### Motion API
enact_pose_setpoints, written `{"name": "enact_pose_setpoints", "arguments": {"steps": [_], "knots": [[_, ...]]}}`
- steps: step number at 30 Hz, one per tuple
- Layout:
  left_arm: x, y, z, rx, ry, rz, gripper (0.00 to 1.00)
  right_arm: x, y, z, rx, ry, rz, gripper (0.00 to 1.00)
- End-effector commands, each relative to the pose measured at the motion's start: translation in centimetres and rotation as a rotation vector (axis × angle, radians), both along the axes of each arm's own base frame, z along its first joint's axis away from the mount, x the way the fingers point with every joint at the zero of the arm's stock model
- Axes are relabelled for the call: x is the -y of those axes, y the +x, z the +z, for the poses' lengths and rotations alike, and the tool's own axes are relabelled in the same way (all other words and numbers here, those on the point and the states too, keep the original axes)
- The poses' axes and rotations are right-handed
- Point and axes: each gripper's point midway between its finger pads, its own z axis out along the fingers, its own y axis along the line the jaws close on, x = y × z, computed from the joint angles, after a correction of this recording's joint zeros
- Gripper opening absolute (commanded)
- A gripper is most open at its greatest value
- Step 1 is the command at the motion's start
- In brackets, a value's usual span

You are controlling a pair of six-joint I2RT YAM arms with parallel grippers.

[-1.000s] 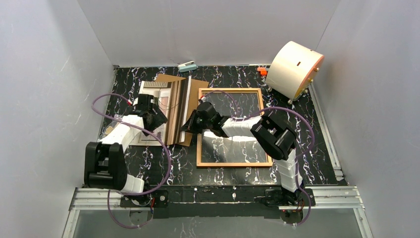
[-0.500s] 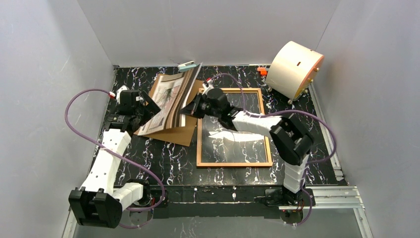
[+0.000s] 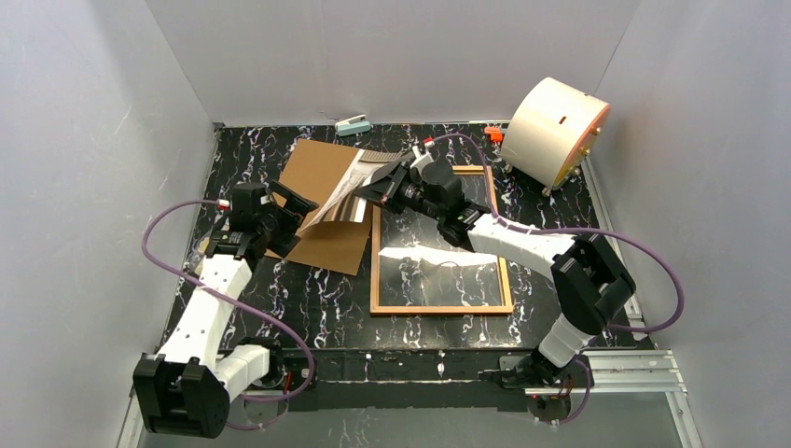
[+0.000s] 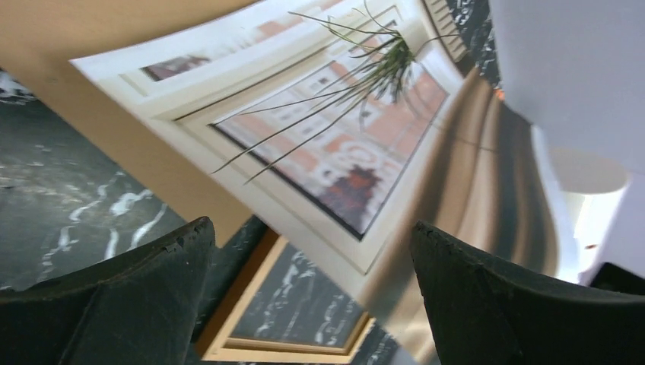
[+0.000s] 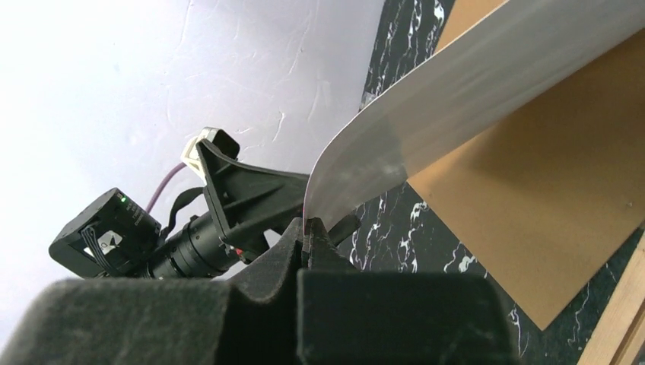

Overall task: Put the photo into the frame
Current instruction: Pick up the photo at the center of the board.

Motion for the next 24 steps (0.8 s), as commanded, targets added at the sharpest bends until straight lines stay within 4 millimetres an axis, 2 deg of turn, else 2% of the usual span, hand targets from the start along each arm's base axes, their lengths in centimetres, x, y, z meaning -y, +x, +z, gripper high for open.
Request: {"name": "enact_pose_setpoints", "arguments": {"steps": [1, 6, 12, 16, 18, 21, 24], "knots": [[1.6, 1.7, 0.5, 0.025, -0.198, 0.073, 0.98, 0.7, -0.2, 2.5, -0.006, 0.087, -0.013, 0.01], [2.2, 2.3, 0.3, 0.014, -0.288, 0.117, 0.98, 1.4, -0.3, 3.1, -0.013, 0.108, 0.007, 0.01], [4.4, 2.1, -1.2, -0.041, -0.495, 0.131, 0.97, 1.4, -1.3, 3.3, -0.052, 0.149, 0.041, 0.01], [4.3, 1.7, -1.7, -0.046, -0.559, 0.187, 0.94, 1.2, -1.8, 3.0, -0.071, 0.154, 0.074, 0.01], [4.0, 1.7, -1.9, -0.041, -0.569, 0.216, 0.89, 1.2, -2.1, 2.9, -0.082, 0.158, 0.088, 0.01], [3.6, 1.6, -1.9, -0.033, -0.577, 0.252, 0.68, 1.5, -2.6, 2.9, -0.087, 0.161, 0.094, 0.01], [3.1, 1.6, -1.6, -0.016, -0.572, 0.279, 0.54, 2.0, -2.8, 2.5, -0.091, 0.147, 0.08, 0.01]]}}
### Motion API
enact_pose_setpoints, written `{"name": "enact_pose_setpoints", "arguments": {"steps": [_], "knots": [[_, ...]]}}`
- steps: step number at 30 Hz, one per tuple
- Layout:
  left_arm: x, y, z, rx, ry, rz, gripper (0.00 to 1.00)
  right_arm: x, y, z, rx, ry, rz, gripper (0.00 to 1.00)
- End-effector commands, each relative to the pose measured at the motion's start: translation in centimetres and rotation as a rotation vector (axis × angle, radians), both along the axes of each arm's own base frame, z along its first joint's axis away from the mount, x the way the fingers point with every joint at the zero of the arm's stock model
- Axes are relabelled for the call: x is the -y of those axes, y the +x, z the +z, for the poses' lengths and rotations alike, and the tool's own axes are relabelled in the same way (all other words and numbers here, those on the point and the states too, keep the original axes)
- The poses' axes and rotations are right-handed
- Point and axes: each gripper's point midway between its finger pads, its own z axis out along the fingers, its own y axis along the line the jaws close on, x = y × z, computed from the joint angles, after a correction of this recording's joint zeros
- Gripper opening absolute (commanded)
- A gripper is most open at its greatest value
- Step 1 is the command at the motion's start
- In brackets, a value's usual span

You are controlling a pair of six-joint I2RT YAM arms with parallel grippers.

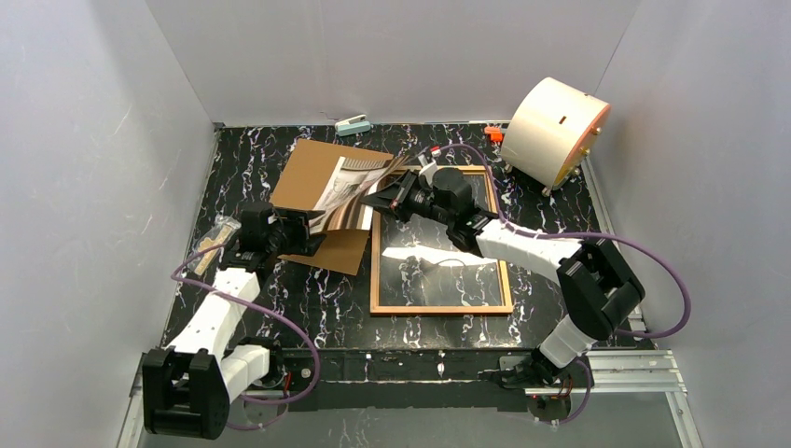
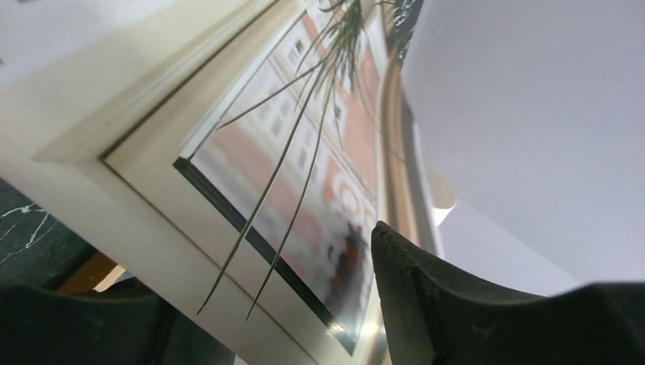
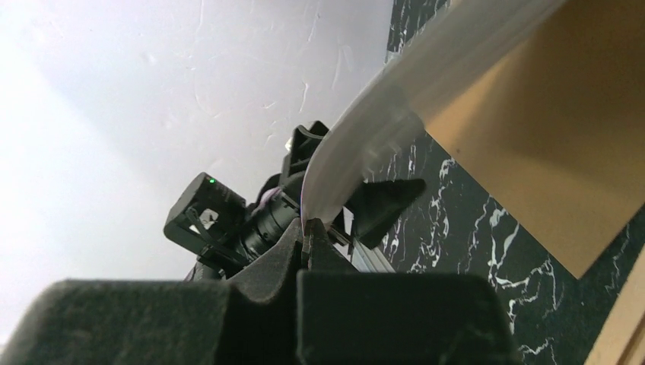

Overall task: Put the photo into the frame
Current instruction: Pick up the photo at the center of the board, then turn over the photo from the photo frame.

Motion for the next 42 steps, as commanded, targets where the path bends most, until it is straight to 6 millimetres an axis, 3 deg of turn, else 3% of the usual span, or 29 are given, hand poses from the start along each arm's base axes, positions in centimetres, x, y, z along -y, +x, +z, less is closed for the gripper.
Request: {"name": "enact_pose_setpoints", "arguments": {"steps": [1, 6, 10, 14, 24, 30, 32, 34, 36, 38, 42], "knots": [[-0.9, 0.3, 1.7, 0.046, -0.018, 0.072, 0.52, 1.0, -1.1, 3.0, 0.06, 0.056, 0.003, 0.01], [-1.5, -0.1, 2.5, 0.056, 0.018, 0.09, 0.51, 1.5, -1.1, 2.2, 0.064, 0.02, -0.014, 0.01], [-1.4, -0.4, 2.4, 0.05, 0.008, 0.082, 0.61, 1.6, -1.1, 1.8, 0.06, 0.012, -0.019, 0.01], [-1.3, -0.5, 2.6, 0.053, -0.004, 0.084, 0.62, 1.6, -1.2, 1.6, 0.059, 0.009, -0.018, 0.01], [-1.6, -0.8, 3.8, 0.075, -0.003, 0.101, 0.27, 1.7, -1.1, 0.5, 0.04, -0.015, -0.028, 0.01], [-1.6, -0.9, 3.6, 0.068, 0.002, 0.102, 0.1, 1.7, -1.4, 0.1, 0.022, -0.025, -0.014, 0.02], [-1.9, -0.7, 3.8, 0.083, 0.021, 0.11, 0.05, 2.1, -1.4, -0.2, 0.007, -0.043, -0.03, 0.18], [-2.4, -0.7, 4.2, 0.099, 0.051, 0.123, 0.0, 2.6, -1.4, -0.3, 0.011, -0.068, -0.049, 0.41], [-2.9, -0.6, 4.8, 0.115, 0.08, 0.135, 0.0, 3.3, -1.4, -0.1, 0.048, -0.099, -0.062, 0.57], [-3.1, -0.6, 5.1, 0.119, 0.101, 0.135, 0.0, 4.1, -1.4, 0.2, 0.094, -0.136, -0.08, 0.67], [-2.9, -0.7, 5.5, 0.116, 0.108, 0.118, 0.0, 6.4, -1.7, 1.0, 0.239, -0.216, -0.106, 0.76]]}}
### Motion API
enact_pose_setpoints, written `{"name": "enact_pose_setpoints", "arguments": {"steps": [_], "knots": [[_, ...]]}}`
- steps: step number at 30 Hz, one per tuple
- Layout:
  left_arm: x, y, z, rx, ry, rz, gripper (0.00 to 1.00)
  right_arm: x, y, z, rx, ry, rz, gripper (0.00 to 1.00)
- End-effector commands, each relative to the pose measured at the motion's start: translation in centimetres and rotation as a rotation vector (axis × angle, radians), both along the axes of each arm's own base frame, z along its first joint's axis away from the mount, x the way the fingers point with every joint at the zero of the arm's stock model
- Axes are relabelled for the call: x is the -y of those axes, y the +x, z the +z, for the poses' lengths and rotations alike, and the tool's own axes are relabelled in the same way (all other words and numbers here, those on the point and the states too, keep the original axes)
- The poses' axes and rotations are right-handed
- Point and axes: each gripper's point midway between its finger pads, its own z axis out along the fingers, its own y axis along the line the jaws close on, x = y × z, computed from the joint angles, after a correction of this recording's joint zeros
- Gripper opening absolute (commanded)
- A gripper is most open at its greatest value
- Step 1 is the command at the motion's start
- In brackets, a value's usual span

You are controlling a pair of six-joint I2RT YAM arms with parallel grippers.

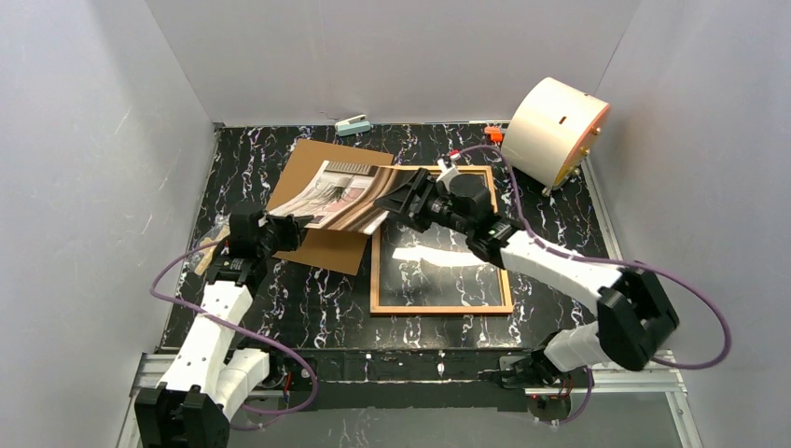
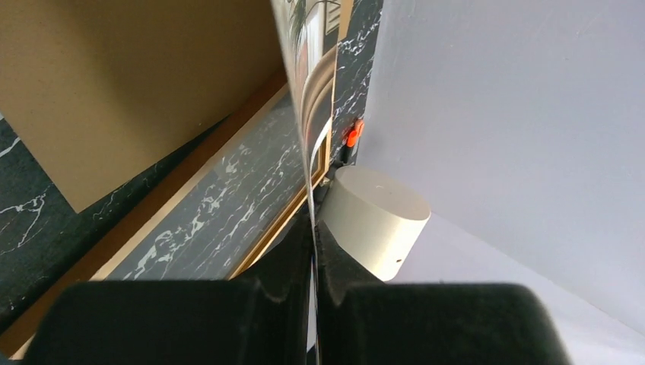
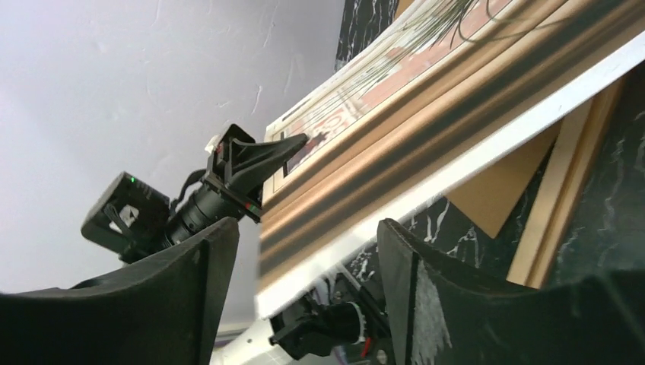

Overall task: Put the photo into the frame
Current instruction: Turn over the photo from the photo frame.

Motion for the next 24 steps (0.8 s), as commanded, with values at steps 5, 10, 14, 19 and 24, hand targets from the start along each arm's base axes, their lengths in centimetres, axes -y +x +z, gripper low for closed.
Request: {"name": "enact_pose_setpoints", "arguments": {"steps": [5, 10, 14, 19, 24], "knots": [[0.2, -0.1, 2.4, 0.021, 0.022, -0.033, 0.0, 5.2, -1.2, 2.7, 0.595, -0.279, 0.049, 0.82], [0.3, -0.2, 4.3, 0.04, 0.033, -0.053, 0.0, 6.6, -1.8, 0.6, 0.955, -0.491, 0.179, 0.85], [0.4, -0.3, 5.5, 0.053, 0.034, -0.062, 0.0, 6.6, -1.7, -0.6, 1.143, -0.594, 0.274, 0.85], [0.7, -0.5, 6.3, 0.056, 0.024, -0.075, 0.0, 6.0, -1.7, -1.2, 1.304, -0.618, 0.33, 0.84], [0.7, -0.7, 7.2, 0.071, 0.019, -0.076, 0.0, 4.7, -0.3, -0.9, 1.402, -0.595, 0.286, 0.83]]}}
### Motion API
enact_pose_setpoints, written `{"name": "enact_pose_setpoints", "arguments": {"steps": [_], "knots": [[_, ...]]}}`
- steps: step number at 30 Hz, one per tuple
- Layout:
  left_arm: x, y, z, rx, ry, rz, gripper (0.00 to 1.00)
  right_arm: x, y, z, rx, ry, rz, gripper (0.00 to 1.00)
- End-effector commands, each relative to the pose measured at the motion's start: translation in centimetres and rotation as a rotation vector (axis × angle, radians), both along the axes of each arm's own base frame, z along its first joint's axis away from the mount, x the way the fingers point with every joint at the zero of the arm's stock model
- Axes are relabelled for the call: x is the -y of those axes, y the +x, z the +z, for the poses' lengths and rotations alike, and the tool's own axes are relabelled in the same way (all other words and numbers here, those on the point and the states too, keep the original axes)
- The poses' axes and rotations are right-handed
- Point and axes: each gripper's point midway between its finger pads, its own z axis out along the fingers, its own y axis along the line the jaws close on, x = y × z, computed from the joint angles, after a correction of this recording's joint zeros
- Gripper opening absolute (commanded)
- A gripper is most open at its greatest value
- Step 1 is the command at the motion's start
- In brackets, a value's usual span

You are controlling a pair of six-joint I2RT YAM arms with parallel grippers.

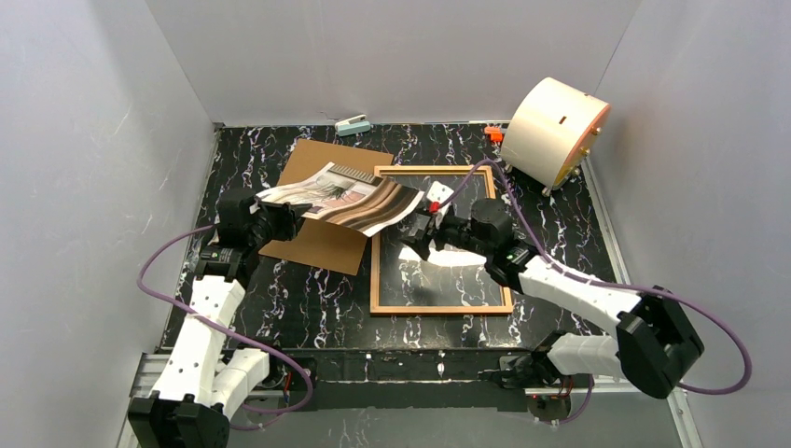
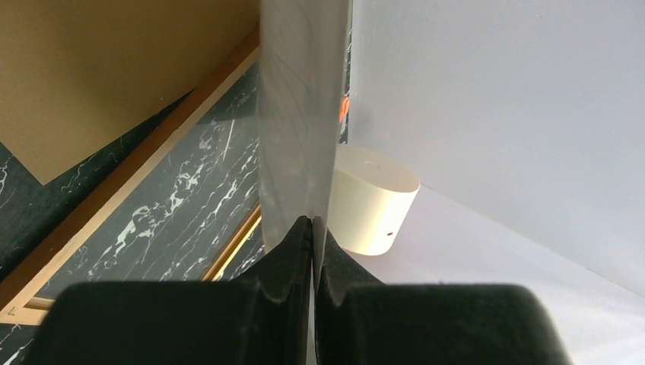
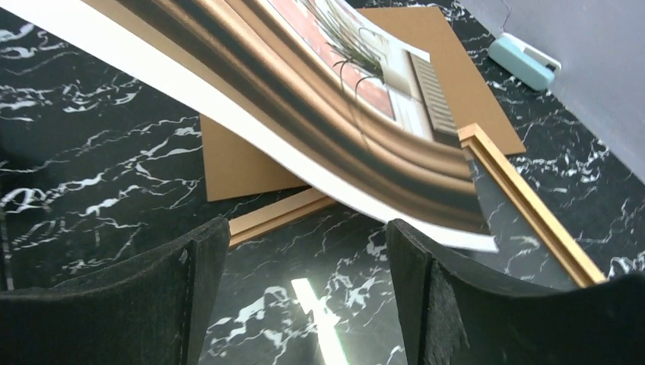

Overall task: Put the photo into the frame
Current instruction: Turn over the photo from the photo frame.

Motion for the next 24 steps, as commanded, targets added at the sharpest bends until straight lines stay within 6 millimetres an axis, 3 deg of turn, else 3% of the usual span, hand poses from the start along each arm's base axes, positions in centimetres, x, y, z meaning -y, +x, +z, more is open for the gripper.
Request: {"name": "enact_pose_setpoints", "arguments": {"steps": [1, 7, 16, 24], "knots": [[0.1, -0.5, 2.1, 0.032, -0.003, -0.015, 0.0, -1.8, 1.5, 2.4, 0.213, 0.047, 0.059, 0.82], [0.3, -0.8, 3.2, 0.045, -0.019, -0.02, 0.0, -3.9, 2.3, 2.2, 0.268, 0.066, 0.123, 0.68], [0.3, -1.1, 4.1, 0.059, -0.035, -0.018, 0.0, -5.1, 3.4, 2.8, 0.338, 0.114, 0.13, 0.66], [0.4, -1.5, 5.3, 0.076, -0.049, -0.018, 0.0, -6.8, 4.3, 3.0, 0.366, 0.128, 0.155, 0.36]]}}
